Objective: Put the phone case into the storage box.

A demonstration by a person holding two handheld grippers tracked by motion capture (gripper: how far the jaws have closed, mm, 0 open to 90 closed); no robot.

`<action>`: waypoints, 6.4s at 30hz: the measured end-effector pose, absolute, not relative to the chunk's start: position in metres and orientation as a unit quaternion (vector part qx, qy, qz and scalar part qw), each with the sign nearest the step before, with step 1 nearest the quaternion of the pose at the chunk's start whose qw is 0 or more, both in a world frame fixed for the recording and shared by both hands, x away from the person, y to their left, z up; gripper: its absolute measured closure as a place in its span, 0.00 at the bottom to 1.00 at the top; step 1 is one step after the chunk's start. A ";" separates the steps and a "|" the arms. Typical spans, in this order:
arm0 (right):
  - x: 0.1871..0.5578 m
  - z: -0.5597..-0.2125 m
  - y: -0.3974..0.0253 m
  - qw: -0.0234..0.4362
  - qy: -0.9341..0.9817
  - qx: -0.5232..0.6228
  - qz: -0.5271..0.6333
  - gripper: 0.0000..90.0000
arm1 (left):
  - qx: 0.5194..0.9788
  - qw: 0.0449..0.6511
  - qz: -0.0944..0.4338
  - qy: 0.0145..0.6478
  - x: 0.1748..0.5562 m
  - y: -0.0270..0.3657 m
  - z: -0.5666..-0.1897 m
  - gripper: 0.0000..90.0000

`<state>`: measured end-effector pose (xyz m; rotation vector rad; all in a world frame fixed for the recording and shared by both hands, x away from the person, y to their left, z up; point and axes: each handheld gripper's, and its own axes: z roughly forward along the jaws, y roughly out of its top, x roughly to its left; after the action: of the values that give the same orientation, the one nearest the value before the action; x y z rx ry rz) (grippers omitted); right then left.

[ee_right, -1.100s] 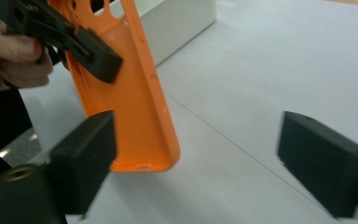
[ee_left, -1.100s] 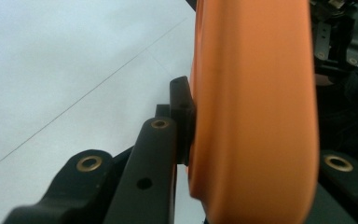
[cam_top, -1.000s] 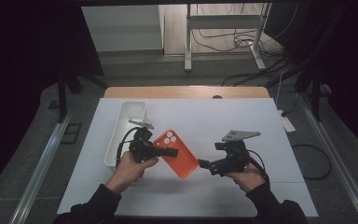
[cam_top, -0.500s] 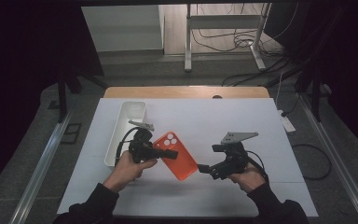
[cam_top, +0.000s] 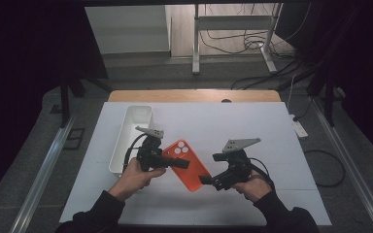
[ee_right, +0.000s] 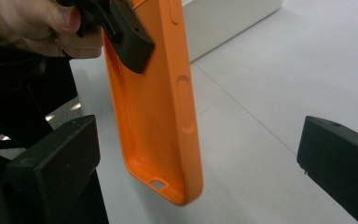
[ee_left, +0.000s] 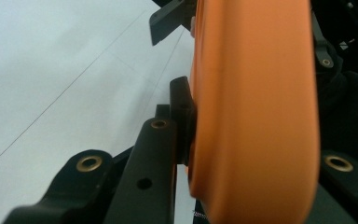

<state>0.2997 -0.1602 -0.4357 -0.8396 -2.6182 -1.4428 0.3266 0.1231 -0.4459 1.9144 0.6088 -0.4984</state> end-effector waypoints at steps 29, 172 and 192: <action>0.297 -0.437 -0.144 0.084 -0.864 -0.235 -0.437 0.55 | 0.800 0.521 -0.208 0.212 0.319 0.112 -0.439 0.93; 0.285 -0.433 -0.150 -0.087 -0.848 -0.290 -0.435 0.18 | 0.770 0.466 -0.074 0.429 0.314 0.126 -0.422 0.99; 0.279 -0.436 -0.177 -0.090 -0.850 -0.311 -0.415 0.04 | 0.776 0.451 -0.047 0.438 0.326 0.147 -0.418 0.99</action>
<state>0.2790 -0.1770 -0.4356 -1.0375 -2.8363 -1.3832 0.3260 0.1471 -0.4184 1.9185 1.0823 -0.1152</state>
